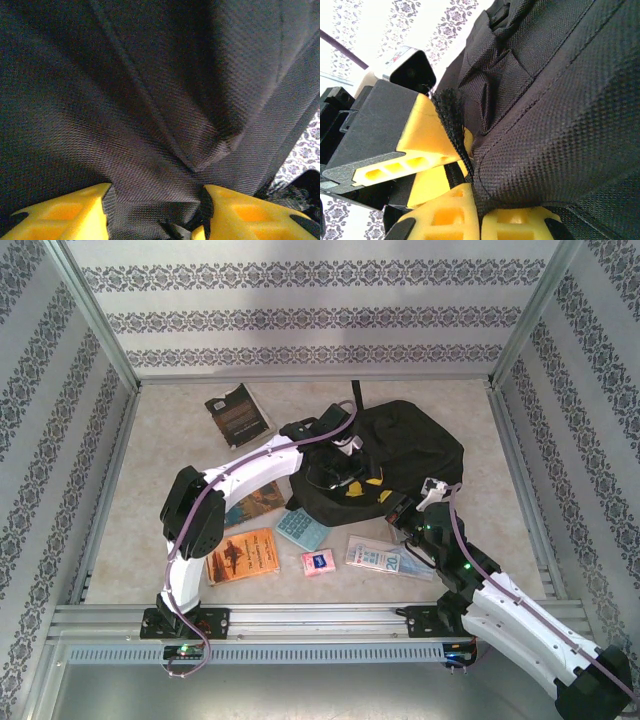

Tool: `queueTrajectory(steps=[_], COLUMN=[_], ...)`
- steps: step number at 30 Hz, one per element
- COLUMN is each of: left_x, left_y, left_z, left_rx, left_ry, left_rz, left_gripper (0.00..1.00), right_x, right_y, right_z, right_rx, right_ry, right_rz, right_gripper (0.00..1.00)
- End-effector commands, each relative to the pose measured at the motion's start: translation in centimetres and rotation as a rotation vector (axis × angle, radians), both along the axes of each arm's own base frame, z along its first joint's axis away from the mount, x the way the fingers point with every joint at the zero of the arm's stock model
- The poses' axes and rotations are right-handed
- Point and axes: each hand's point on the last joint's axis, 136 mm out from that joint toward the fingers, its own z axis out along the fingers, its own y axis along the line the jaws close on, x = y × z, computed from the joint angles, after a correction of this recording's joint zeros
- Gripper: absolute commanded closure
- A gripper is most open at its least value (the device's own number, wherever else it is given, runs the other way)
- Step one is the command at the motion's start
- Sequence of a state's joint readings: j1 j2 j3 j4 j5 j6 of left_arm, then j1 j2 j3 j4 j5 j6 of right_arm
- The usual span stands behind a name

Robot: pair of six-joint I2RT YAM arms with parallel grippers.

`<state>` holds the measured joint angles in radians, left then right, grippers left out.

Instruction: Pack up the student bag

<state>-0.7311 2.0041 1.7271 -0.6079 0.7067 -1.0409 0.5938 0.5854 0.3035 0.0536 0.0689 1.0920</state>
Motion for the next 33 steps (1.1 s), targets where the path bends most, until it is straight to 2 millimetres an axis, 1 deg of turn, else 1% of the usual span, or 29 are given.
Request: queueTrajectory(steps=[1, 11, 14, 16, 17, 23, 28, 32, 33], left_x=[0.8, 1.0, 1.0, 1.0, 1.1, 1.2, 1.2, 1.1, 1.1], left_y=[-1.2, -1.8, -1.8, -1.8, -1.7, 0.1, 2.1, 3.2, 3.6], left_z=[1.0, 0.6, 0.4, 0.6, 0.7, 1.8, 2.4, 2.9, 3.1], left_rx=[-0.057, -0.075, -0.073, -0.074, -0.072, -0.033, -0.009, 0.031, 0.045], left_ry=[-0.012, 0.005, 0.008, 0.004, -0.002, -0.056, -0.085, -0.123, -0.137], left_rz=[-0.004, -0.015, -0.015, -0.015, -0.014, -0.006, 0.015, 0.003, 0.001], left_gripper=[0.55, 0.76, 0.87, 0.98, 1.0, 1.0, 1.0, 1.0, 1.0], right_x=[0.6, 0.7, 0.7, 0.6, 0.6, 0.4, 0.2, 0.1, 0.3], right_y=[0.2, -0.1, -0.2, -0.4, -0.5, -1.8, -3.3, -3.9, -3.8], right_z=[2.5, 2.1, 2.0, 1.9, 1.7, 1.0, -1.1, -3.1, -2.5], right_rx=[0.031, 0.021, 0.022, 0.013, 0.008, -0.024, -0.087, -0.119, -0.114], right_ry=[-0.105, -0.093, -0.094, -0.087, -0.08, -0.051, 0.049, 0.134, 0.133], right_rz=[-0.012, -0.027, -0.029, -0.036, -0.041, -0.095, -0.156, -0.183, -0.183], right_gripper=[1.0, 1.0, 1.0, 1.0, 1.0, 1.0, 1.0, 1.0, 1.0])
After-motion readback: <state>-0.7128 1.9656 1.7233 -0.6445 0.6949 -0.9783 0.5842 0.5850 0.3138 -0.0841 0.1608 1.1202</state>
